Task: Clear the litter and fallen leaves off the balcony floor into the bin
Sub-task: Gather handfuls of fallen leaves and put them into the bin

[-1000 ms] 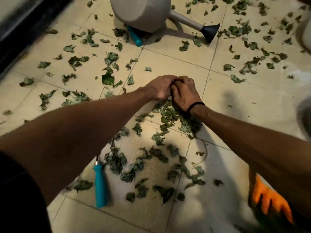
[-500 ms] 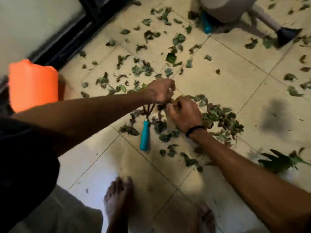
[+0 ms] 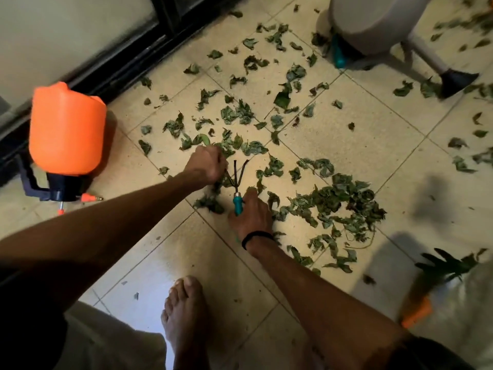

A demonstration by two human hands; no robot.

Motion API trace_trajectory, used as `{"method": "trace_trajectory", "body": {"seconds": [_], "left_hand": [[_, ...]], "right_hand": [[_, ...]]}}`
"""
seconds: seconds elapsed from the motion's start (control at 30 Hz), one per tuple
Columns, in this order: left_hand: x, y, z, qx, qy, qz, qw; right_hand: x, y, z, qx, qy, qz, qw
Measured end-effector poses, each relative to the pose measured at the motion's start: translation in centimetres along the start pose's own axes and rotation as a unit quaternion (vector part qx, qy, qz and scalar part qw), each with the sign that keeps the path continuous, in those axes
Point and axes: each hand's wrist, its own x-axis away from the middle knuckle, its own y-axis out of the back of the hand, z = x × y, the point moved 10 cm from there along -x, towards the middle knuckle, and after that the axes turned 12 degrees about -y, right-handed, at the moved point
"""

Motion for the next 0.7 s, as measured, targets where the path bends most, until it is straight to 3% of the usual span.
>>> {"method": "trace_trajectory", "body": {"seconds": [0.23, 0.33, 0.47, 0.6, 0.7], "left_hand": [[-6.1, 4.7, -5.8, 0.039, -0.035, 0.019, 0.998], [-8.2, 5.0, -11.7, 0.053, -0.120, 0.020, 0.991], [-8.9, 0.0, -16.9, 0.048, -0.166, 0.080, 0.982], [-8.7, -7.7, -18.5, -0.009, -0.161, 0.158, 0.974], [-7.9, -10.6, -19.2, -0.051, -0.182, 0.141, 0.972]], "right_hand": [[-3.3, 6.9, 0.5, -0.104, -0.004, -0.003, 0.995], [-5.8, 12.8, -2.0, -0.062, -0.003, -0.062, 0.996], [-7.2, 21.3, -9.5, 0.006, -0.051, -0.169, 0.984], [-6.8, 27.6, -20.7, 0.013, -0.171, -0.265, 0.949], [-5.9, 28.7, -27.9, -0.016, -0.281, -0.277, 0.919]]}}
